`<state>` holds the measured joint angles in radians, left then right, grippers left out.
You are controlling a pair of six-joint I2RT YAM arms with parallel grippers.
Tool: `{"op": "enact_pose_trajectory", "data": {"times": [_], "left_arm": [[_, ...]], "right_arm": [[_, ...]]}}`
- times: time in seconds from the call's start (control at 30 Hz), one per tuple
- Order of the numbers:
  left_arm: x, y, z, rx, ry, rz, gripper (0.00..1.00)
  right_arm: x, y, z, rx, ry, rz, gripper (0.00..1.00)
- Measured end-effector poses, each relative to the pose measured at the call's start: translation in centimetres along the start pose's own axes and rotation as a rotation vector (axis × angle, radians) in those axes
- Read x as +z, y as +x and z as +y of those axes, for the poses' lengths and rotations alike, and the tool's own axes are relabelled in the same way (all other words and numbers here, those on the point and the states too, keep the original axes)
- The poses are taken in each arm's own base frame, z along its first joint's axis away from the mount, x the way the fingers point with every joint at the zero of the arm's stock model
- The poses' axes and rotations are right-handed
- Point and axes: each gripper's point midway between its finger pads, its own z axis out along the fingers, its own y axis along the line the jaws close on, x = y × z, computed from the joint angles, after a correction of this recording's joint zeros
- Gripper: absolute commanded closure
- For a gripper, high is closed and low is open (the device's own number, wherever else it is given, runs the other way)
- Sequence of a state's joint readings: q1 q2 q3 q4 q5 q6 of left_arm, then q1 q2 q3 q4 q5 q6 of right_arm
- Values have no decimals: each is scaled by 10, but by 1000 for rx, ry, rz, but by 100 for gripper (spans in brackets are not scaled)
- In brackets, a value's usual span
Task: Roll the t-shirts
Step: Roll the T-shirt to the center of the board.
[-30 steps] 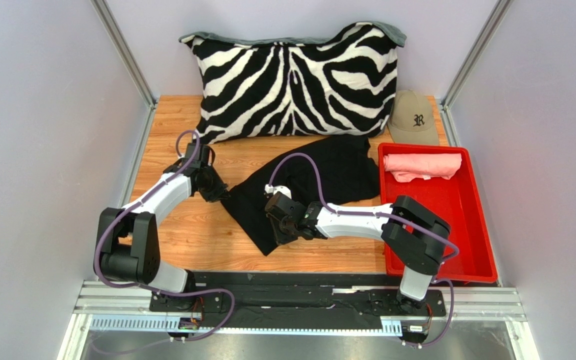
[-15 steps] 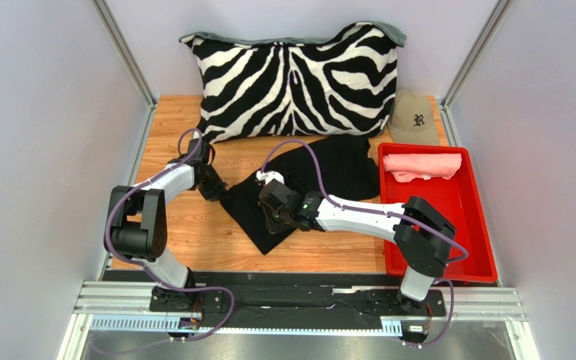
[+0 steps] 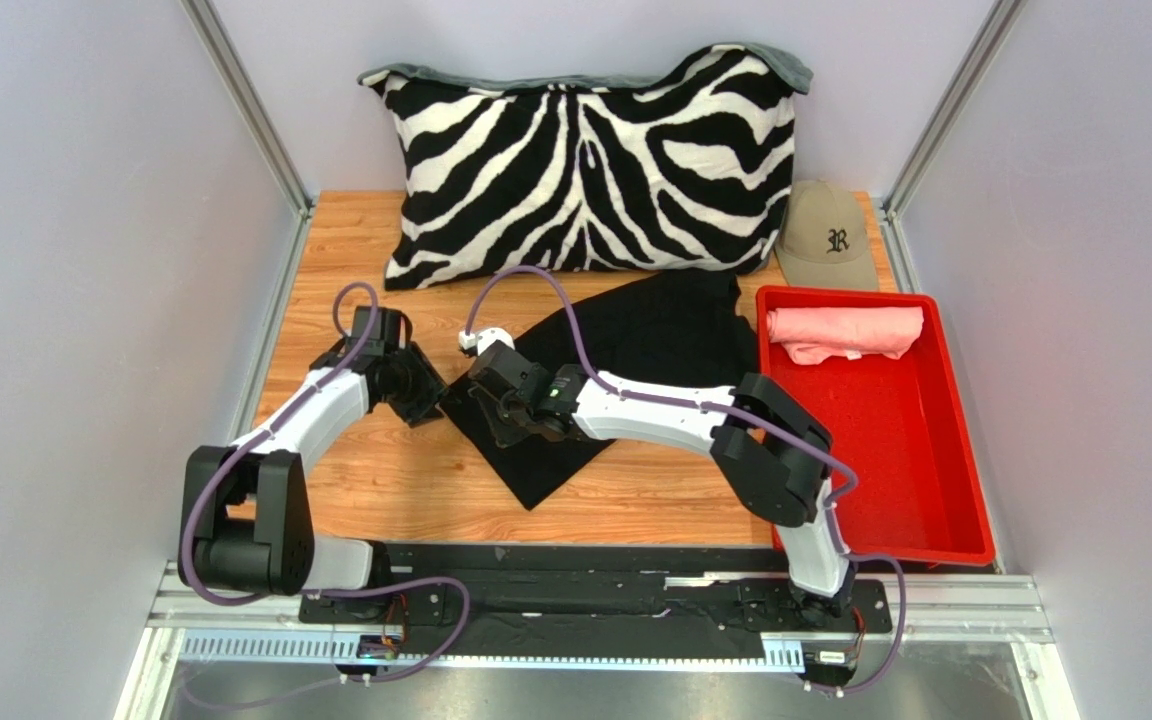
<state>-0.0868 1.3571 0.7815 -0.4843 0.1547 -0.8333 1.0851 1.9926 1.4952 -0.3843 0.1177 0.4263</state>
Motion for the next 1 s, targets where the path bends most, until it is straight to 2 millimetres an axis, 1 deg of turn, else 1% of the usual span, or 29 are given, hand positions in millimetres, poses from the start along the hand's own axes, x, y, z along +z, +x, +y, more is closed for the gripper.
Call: {"op": "enact_pose_trajectory", "data": {"times": [0.1,0.17,0.33,0.4,0.53,0.63,0.77,0.9,1.0], "left_arm": [[7,14,13,-29,-14,37,52],[10,20,18,-42,-18,52,51],[15,20,15,-50,3,51,49],[19,19,13,-51,19,46,49],[25,22,15,-56,23,50,49],[26,21,15,-59,22,49,49],[27,22,16,-66,18,51,49],[28,22,17,-72,9,55,49],[28,21,17,-73,9,55,49]], "right_arm": [[12,8,-5,-10,12,25,88],[19,15,-9,-13,22,45,88],[29,25,-18,-9,44,77,89],[30,27,-21,-8,51,85,89],[29,28,-23,-8,61,90,88],[23,25,-24,-9,65,87,88],[11,9,-18,-11,52,53,88],[8,-11,-8,-17,27,10,88],[12,-20,-3,-16,11,-8,88]]}}
